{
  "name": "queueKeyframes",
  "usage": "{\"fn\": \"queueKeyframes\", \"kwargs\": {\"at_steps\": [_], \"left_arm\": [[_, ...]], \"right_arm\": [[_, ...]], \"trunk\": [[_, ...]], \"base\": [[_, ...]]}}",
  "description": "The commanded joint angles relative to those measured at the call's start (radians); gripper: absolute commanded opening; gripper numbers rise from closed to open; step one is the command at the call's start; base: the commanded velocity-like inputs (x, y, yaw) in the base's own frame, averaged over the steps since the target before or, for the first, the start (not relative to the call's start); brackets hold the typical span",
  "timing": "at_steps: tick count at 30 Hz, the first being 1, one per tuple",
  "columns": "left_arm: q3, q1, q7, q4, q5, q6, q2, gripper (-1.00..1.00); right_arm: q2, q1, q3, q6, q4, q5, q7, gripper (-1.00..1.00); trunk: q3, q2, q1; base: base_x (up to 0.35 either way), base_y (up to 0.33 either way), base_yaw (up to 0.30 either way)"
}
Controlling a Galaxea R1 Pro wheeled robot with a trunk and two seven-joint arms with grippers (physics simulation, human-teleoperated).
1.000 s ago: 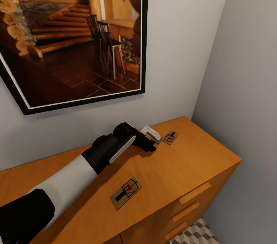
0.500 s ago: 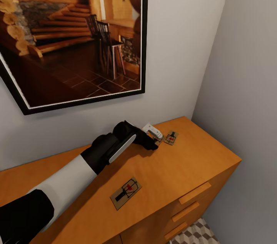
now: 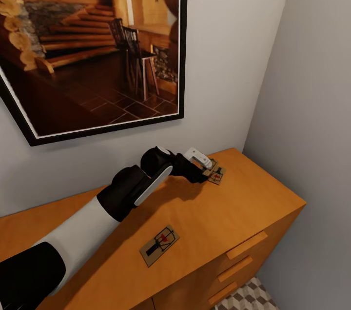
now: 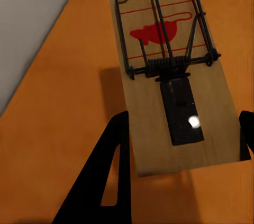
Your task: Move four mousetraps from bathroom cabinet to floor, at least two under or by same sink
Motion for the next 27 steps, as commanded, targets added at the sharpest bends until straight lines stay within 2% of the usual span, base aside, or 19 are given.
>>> {"fn": "queueKeyframes", "kwargs": {"at_steps": [1, 8, 27], "left_arm": [[0.0, -0.001, -0.007, -0.002, -0.012, 0.003, 0.001, -1.0], [-0.004, -0.001, -0.007, 0.002, -0.012, 0.003, 0.007, -1.0], [-0.01, -0.001, -0.007, 0.023, -0.011, 0.002, 0.01, -1.0]], "right_arm": [[0.001, 0.0, 0.006, -0.002, 0.0, -0.002, -0.007, -1.0], [0.001, 0.0, 0.006, -0.001, 0.0, -0.002, -0.007, -1.0], [0.0, 0.0, 0.006, -0.001, 0.0, -0.002, -0.007, -1.0]], "trunk": [[-0.001, 0.0, 0.0], [-0.001, 0.0, 0.0], [-0.001, 0.0, 0.0]], "base": [[0.0, 0.0, 0.0], [-0.073, 0.0, 0.0], [-0.321, -0.018, 0.0]]}}
